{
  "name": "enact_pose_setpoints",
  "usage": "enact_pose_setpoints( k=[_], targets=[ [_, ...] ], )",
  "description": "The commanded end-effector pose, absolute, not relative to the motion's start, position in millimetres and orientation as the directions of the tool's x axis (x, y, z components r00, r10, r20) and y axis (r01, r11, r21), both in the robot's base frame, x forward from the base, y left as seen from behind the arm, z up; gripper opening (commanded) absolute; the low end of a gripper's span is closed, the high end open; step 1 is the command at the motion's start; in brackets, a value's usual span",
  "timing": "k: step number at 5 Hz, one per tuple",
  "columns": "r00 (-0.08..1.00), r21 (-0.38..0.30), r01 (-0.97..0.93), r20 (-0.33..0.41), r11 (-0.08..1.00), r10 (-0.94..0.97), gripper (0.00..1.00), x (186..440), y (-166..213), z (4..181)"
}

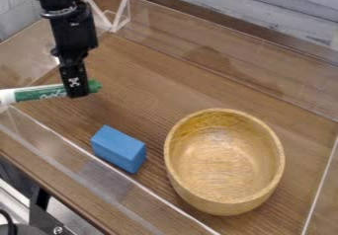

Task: Put the green marker in the brown bowl

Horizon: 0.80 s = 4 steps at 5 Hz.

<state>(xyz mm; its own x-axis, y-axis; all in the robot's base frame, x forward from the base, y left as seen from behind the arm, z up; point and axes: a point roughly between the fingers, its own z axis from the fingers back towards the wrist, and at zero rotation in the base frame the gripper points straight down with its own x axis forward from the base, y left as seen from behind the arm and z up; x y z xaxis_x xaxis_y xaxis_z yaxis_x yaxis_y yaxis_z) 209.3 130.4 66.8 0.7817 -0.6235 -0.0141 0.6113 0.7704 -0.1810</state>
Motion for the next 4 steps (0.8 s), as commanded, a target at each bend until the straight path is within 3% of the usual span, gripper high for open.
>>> enact_pose_setpoints(
  k=[1, 4],
  targets=[
    [0.783, -0.112, 0.619, 0.011, 0.778, -0.622, 0.0, 218, 130, 89.6],
    [0.813, -0.126, 0.581, 0.033, 0.804, -0.582, 0.0, 216, 90, 106.7]
  ],
)
